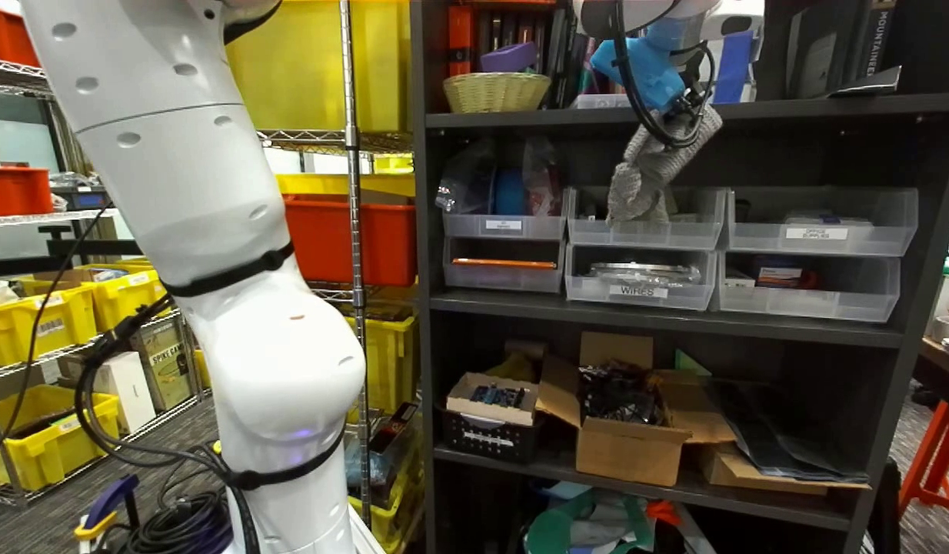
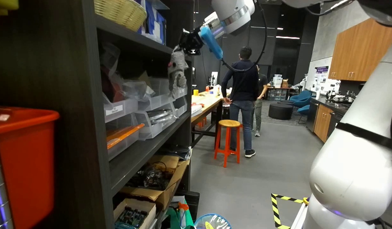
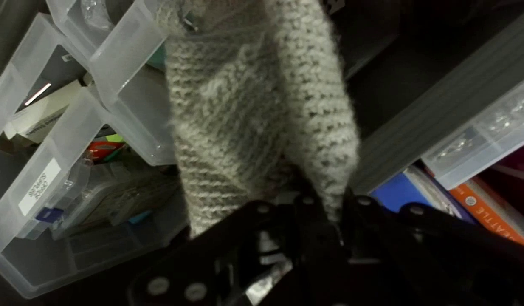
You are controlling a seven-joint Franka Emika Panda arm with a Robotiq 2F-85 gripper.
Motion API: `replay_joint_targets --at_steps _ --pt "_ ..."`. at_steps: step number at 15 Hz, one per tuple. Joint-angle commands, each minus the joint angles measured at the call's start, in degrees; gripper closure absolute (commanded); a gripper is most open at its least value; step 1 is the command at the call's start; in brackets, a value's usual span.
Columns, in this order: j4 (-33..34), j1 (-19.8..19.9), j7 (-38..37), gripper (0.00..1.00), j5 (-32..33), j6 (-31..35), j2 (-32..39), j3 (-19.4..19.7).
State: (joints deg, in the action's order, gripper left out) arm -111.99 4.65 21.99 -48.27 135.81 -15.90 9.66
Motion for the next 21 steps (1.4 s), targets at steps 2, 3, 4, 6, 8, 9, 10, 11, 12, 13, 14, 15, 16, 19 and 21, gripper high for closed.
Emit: replay_joint_targets --at_steps 2,3,4,6,8,9,10,11,12,13,14,15,16,19,21 --pt "-4.52 -1.93 1.47 0.97 1.16 1.4 -4.42 -1.14" --pt "-5.11 -2.28 1.58 0.97 1.47 1.41 -4.97 -1.33" --pt "-5.72 -2.62 1.59 0.97 1.8 1.61 -5.46 -1.62" --pt "-6.96 -3.28 1.67 0.97 2.54 2.11 -6.32 -2.18" --pt "-8.01 -3.99 1.73 0.97 3.18 2.92 -7.05 -2.57" --pt "-8.59 -4.46 1.96 0.97 3.04 3.74 -7.5 -2.7" --pt "-8.93 -4.89 2.15 0.97 2.76 4.49 -7.83 -2.71" --pt "-9.19 -5.2 2.14 0.97 2.52 5.22 -8.28 -2.56" --pt "-9.31 -5.61 2.27 0.97 1.84 6.18 -8.76 -2.3" --pt "-9.45 -5.97 2.33 0.97 1.26 7.28 -9.19 -2.12" --pt "-9.34 -6.25 2.2 0.97 0.59 8.41 -9.73 -1.86" --pt "-9.07 -6.52 1.96 0.97 -0.18 9.73 -10.04 -1.62" --pt "-8.62 -6.64 1.51 0.97 -0.68 10.64 -10.29 -1.4" --pt "-6.73 -7.26 0.67 0.97 -3.19 14.97 -10.83 -0.74" --pt "-4.91 -7.49 -0.21 0.97 -4.36 18.09 -10.7 -0.69"
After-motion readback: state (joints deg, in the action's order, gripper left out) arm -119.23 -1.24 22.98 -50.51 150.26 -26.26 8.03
